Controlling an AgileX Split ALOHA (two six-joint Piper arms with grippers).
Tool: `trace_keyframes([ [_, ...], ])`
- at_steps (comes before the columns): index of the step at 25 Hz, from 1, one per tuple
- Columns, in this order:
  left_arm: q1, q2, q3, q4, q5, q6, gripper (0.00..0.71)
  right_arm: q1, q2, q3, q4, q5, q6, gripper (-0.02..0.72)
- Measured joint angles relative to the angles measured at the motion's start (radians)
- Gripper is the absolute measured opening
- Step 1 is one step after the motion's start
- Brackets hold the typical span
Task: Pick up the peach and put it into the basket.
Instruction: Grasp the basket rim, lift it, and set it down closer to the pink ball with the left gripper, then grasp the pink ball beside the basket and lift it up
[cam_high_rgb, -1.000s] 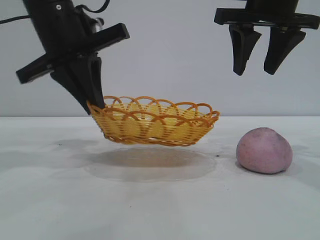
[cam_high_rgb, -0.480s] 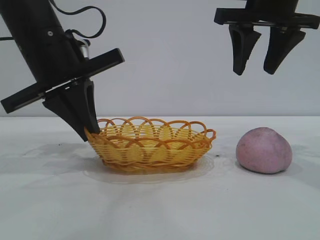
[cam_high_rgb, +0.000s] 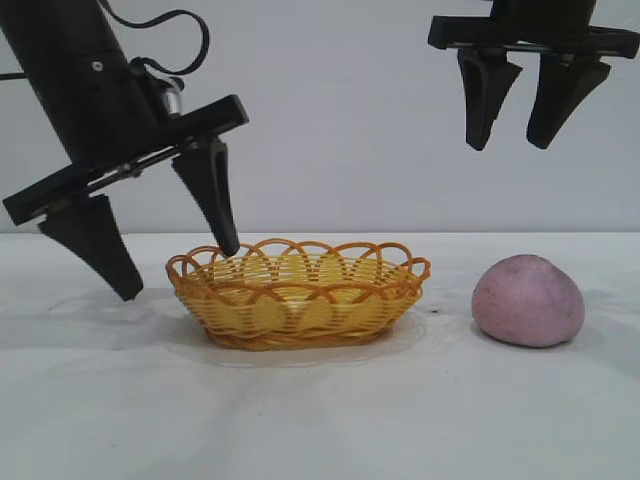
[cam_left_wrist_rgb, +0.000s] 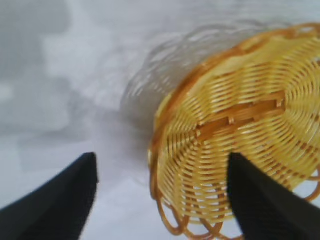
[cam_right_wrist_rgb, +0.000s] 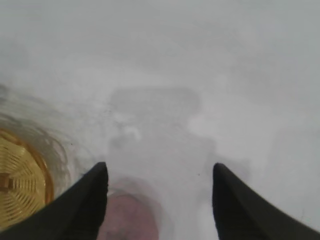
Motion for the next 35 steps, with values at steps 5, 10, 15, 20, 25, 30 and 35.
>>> trace_keyframes([
  [5, 0.000, -0.090, -0.051, 0.163, 0.010, 0.010, 0.530, 0.000, 0.000, 0.000, 0.000, 0.000, 0.000, 0.384],
  [10, 0.000, -0.132, -0.102, 0.380, 0.058, 0.000, 0.530, 0.000, 0.000, 0.000, 0.000, 0.000, 0.000, 0.384],
  [15, 0.040, -0.132, -0.107, 0.495, 0.087, -0.035, 0.530, 0.000, 0.000, 0.000, 0.000, 0.000, 0.000, 0.384],
  [20, 0.164, -0.132, -0.107, 0.515, 0.110, -0.064, 0.530, 0.000, 0.000, 0.000, 0.000, 0.000, 0.000, 0.384],
  [25, 0.247, -0.132, -0.107, 0.523, 0.160, -0.064, 0.530, 0.000, 0.000, 0.000, 0.000, 0.005, 0.000, 0.384],
  [30, 0.252, -0.136, -0.104, 0.540, 0.219, -0.066, 0.530, 0.000, 0.000, 0.000, -0.010, 0.006, 0.000, 0.384],
  [35, 0.252, -0.224, -0.017, 0.541, 0.228, -0.088, 0.530, 0.000, 0.000, 0.000, -0.020, 0.020, 0.000, 0.384],
])
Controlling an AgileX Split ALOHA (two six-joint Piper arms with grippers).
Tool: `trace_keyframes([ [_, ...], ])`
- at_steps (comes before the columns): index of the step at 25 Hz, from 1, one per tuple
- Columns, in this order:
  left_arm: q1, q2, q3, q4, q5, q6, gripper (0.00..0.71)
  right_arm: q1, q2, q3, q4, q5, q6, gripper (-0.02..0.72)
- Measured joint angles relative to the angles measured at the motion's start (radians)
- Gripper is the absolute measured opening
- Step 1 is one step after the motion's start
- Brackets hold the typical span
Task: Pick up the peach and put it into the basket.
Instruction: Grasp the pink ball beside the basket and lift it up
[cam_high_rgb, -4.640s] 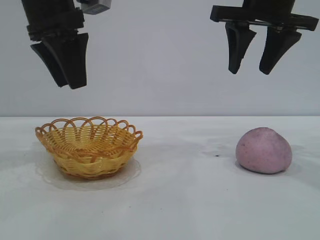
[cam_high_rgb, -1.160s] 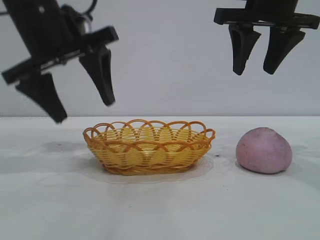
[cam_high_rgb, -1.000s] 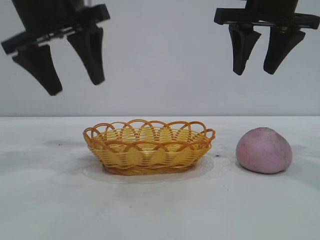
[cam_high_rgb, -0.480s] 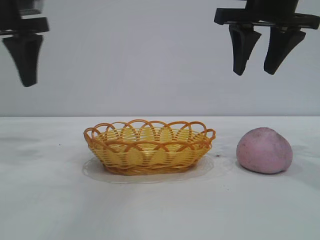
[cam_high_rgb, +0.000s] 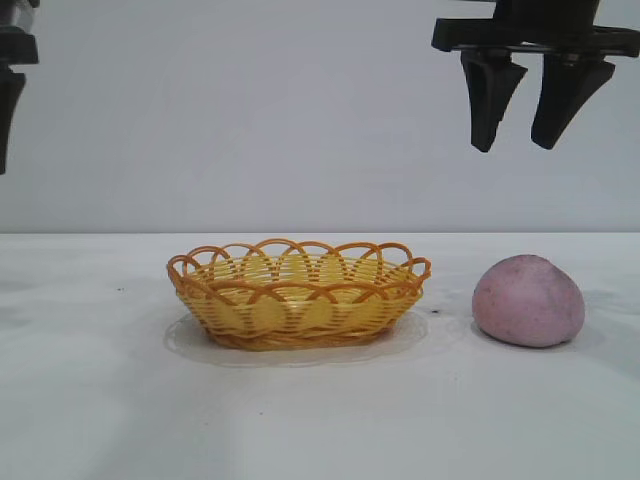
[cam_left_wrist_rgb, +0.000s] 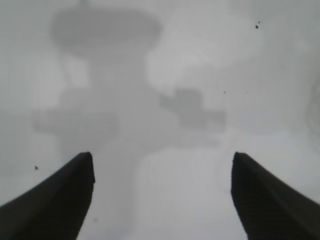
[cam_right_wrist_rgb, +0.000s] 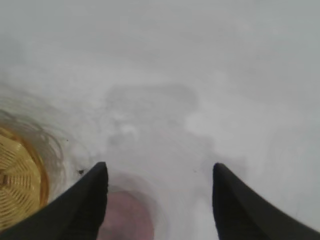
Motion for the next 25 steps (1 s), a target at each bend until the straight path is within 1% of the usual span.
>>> trace_keyframes([
  [6, 0.000, -0.231, 0.169, 0.000, 0.002, -0.016, 0.530, 0.000, 0.000, 0.000, 0.000, 0.005, 0.000, 0.384],
  [14, 0.000, -0.668, 0.358, -0.004, 0.016, -0.021, 0.530, 0.000, 0.000, 0.000, 0.000, 0.011, 0.000, 0.384],
  [19, 0.000, -0.959, 0.449, -0.010, 0.078, -0.022, 0.530, 0.000, 0.000, 0.000, 0.000, 0.012, 0.000, 0.384],
  [25, 0.000, -1.265, 0.552, -0.018, 0.181, -0.022, 0.530, 0.000, 0.000, 0.000, 0.000, 0.013, 0.000, 0.384],
])
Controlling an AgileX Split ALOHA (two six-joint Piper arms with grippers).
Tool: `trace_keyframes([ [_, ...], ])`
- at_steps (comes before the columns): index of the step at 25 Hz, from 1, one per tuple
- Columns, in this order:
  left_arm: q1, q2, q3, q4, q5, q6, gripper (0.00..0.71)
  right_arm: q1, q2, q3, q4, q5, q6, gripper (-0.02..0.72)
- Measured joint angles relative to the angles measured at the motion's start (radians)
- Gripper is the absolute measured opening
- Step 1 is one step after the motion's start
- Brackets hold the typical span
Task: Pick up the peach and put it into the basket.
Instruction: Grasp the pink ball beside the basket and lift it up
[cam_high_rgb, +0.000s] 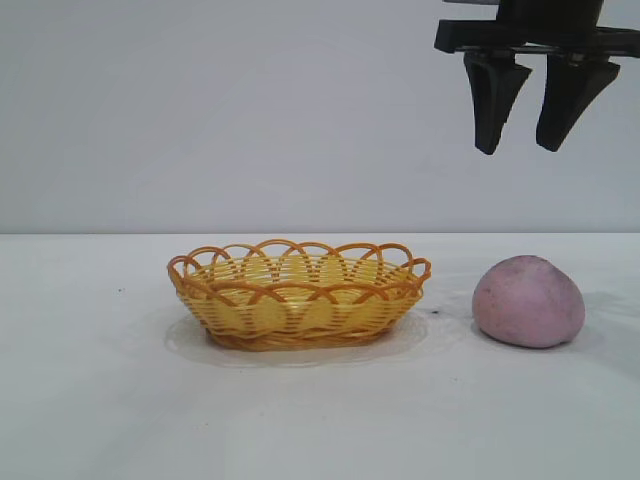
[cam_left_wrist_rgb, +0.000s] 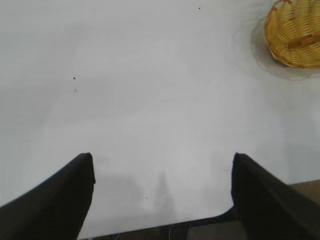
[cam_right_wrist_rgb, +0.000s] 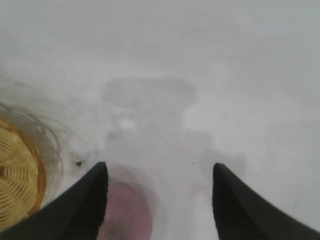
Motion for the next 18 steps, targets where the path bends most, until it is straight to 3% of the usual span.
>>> trace_keyframes([
  [6, 0.000, -0.271, 0.110, 0.000, 0.041, -0.002, 0.530, 0.000, 0.000, 0.000, -0.002, 0.000, 0.000, 0.384],
  [10, 0.000, -0.420, 0.117, 0.021, 0.040, -0.002, 0.530, 0.000, 0.000, 0.000, -0.002, 0.010, 0.000, 0.384],
  [18, 0.000, -0.448, 0.140, 0.103, 0.023, -0.054, 0.530, 0.000, 0.000, 0.000, -0.014, 0.020, 0.000, 0.384],
])
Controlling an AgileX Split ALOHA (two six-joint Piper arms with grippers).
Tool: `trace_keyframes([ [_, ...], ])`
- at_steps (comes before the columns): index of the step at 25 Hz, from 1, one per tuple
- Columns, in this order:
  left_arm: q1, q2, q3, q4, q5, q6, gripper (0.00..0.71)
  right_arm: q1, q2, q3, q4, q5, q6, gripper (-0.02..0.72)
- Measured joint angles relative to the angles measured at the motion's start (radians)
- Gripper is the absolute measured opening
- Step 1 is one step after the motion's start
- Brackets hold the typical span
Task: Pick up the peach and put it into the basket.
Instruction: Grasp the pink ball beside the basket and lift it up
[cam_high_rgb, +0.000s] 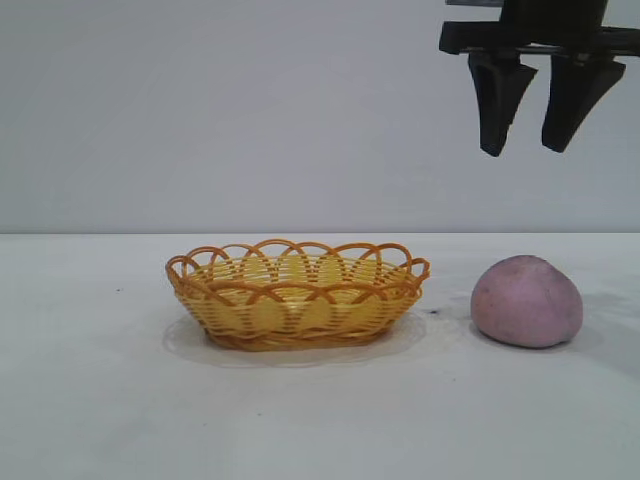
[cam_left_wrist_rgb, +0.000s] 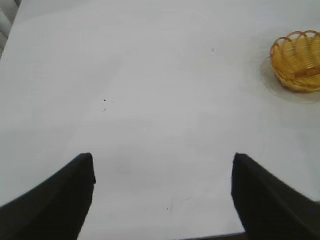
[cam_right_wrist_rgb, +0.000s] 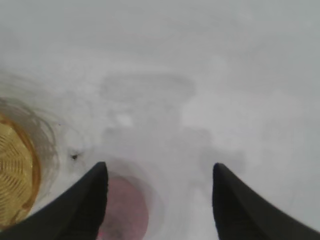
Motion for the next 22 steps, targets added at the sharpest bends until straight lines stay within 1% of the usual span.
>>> trace_keyframes([
  [4, 0.000, 0.000, 0.004, 0.002, -0.007, -0.002, 0.530, 0.000, 0.000, 0.000, -0.005, 0.003, 0.000, 0.384],
  [13, 0.000, 0.000, 0.004, 0.002, -0.008, -0.002, 0.530, 0.000, 0.000, 0.000, -0.014, 0.045, 0.000, 0.384],
  [18, 0.000, 0.000, 0.004, 0.002, -0.008, -0.002, 0.530, 0.000, 0.000, 0.000, -0.014, 0.086, 0.000, 0.384],
  [20, 0.010, 0.000, 0.004, 0.002, -0.008, -0.002, 0.530, 0.002, 0.000, 0.000, -0.014, 0.105, 0.000, 0.384],
  [22, 0.033, 0.000, 0.004, 0.002, -0.010, -0.002, 0.530, 0.011, 0.000, 0.000, -0.014, 0.121, 0.000, 0.384],
])
